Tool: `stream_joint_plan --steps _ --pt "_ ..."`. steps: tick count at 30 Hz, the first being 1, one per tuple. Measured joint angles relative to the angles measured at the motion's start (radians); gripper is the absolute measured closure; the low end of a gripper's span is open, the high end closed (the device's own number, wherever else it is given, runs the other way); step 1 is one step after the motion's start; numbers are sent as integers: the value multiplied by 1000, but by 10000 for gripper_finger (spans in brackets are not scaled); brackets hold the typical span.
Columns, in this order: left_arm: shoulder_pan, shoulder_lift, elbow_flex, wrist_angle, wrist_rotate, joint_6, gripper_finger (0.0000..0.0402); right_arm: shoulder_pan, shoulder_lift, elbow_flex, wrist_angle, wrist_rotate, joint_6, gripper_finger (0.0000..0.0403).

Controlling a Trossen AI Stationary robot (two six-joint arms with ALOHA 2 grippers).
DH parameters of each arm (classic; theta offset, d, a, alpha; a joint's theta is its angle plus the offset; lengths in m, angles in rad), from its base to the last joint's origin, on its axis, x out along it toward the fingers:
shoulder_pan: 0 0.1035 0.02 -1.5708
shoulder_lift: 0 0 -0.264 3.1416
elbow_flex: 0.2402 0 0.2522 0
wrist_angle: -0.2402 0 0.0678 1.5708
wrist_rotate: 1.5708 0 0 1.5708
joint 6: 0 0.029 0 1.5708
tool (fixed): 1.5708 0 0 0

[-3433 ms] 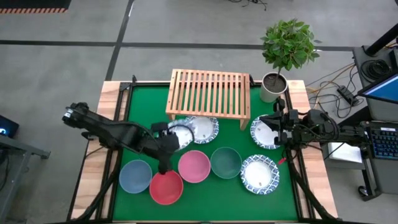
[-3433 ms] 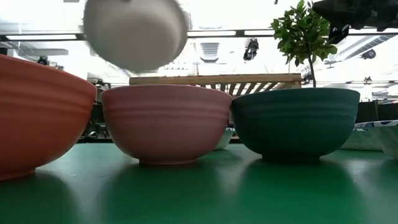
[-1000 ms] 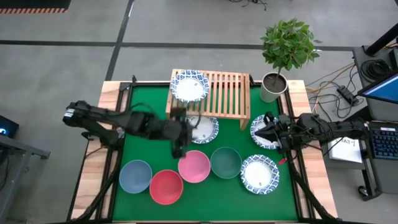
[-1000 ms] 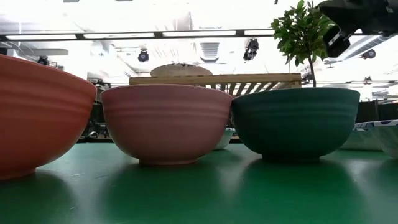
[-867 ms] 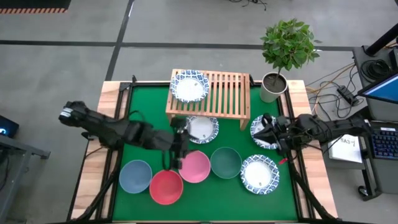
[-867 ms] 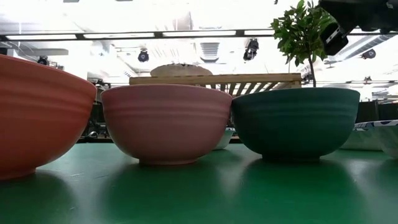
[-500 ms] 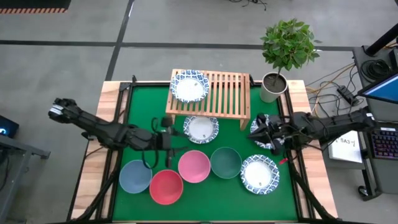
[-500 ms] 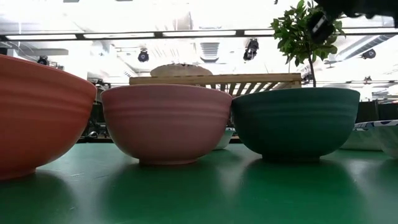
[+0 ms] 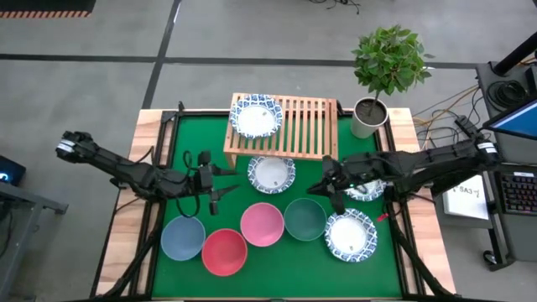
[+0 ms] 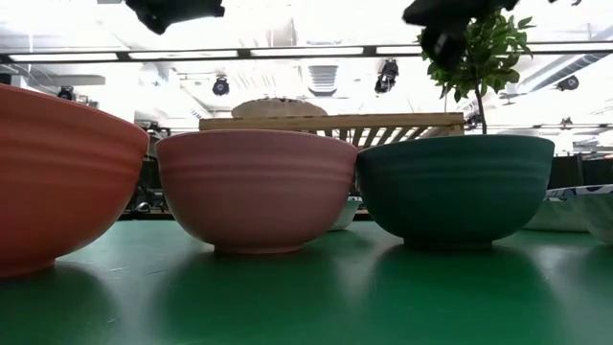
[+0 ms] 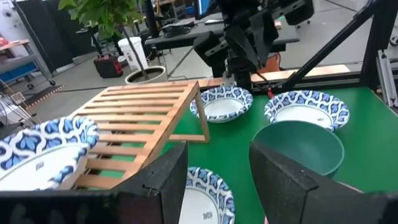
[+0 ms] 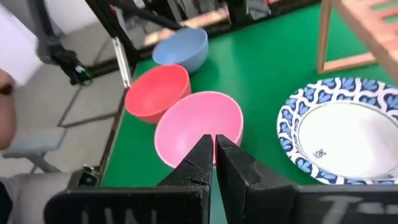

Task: Place and stack bowls onto a shelf
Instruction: Put the green bowl on the shelf

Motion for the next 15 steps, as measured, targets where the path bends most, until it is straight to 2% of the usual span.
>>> stream_joint_plan --steps 15 --pt "-9 -9 -42 -12 1 -24 247 0 371 460 -370 0 -48 394"
